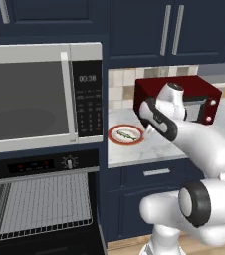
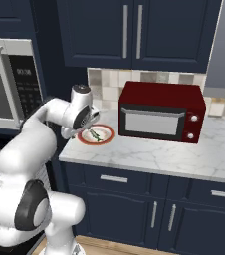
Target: Take the fish from the oven and place it on the plate on the counter.
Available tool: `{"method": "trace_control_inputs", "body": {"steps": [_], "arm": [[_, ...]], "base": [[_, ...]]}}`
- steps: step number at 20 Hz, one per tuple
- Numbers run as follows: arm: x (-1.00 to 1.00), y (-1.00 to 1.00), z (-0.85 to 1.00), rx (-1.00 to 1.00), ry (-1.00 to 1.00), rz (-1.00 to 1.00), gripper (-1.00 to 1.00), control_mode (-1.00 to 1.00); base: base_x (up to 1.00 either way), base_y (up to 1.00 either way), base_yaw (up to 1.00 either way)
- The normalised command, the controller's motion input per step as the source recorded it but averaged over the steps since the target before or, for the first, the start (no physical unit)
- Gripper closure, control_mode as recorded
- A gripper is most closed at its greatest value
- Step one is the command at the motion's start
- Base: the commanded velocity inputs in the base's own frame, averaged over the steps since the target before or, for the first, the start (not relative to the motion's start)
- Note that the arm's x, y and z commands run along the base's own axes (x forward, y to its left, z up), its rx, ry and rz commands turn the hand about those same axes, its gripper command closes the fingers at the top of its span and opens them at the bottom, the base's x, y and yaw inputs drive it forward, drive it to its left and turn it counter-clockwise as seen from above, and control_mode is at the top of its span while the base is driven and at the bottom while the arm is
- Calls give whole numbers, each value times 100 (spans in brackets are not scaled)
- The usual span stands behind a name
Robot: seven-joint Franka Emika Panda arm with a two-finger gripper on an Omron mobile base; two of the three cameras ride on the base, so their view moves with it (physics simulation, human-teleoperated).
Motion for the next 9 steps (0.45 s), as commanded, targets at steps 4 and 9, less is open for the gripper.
{"method": "trace_control_inputs", "body": {"steps": [4, 9], "arm": [[-100, 1, 95, 0, 0, -6, -100, -100], [-100, 0, 71, 0, -3, -6, -100, -100]], "base": [[0, 0, 0], [0, 0, 0]]}}
